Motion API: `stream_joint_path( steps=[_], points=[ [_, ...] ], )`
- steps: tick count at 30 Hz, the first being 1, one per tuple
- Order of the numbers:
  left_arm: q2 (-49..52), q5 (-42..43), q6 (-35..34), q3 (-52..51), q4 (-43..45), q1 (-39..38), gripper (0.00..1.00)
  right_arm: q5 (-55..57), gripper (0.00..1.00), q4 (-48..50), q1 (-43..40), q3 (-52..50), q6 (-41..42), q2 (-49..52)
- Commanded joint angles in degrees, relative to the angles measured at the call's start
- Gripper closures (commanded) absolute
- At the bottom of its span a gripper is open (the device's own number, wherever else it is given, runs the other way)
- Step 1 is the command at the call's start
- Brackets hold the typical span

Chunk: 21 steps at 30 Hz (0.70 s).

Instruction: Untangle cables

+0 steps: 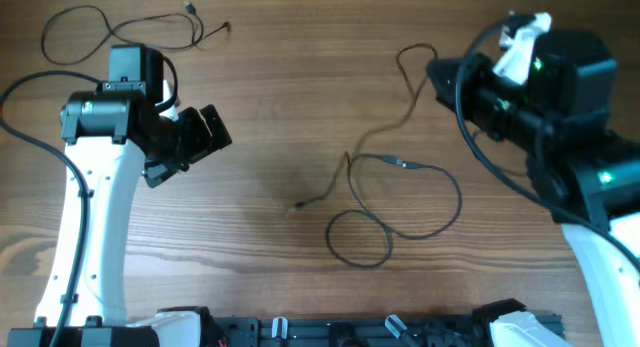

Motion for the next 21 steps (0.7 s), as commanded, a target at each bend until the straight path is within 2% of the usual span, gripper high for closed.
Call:
stream_joint_path(
  steps=[1,3,6,13,17,21],
  points=[
    [0.3,0.5,-0.9,-2.5,0.8,-0.1,0.00,-14.3,0.96,12.1,0.0,1.0,5.6,-2.4],
    [0.3,1.6,-0.9,-3.5,1.2,-0.1,0.00,-19.0,0.96,18.6,0.0,1.0,12.0,-2.6],
    [0.2,7.5,1.2,-3.4,2.2,0.0,0.00,-19.8,0.96,20.7,0.0,1.0,18.9,-2.5],
    [-2.8,36.8,21.4,-1.3,7.7,0.0,0.00,-20.1,0.96,16.3,0.0,1.0,22.1,-0.5],
    [-7.5,43.1,26.4,0.2,10.5,0.0,0.00,-20.4,0.96,15.4,0.1,1.0,24.6,1.2],
    [-13.9,43.2,26.3,0.3,16.3,-1.4,0.01,-21.7,0.96,15.5,0.1,1.0,31.2,3.0]
  ],
)
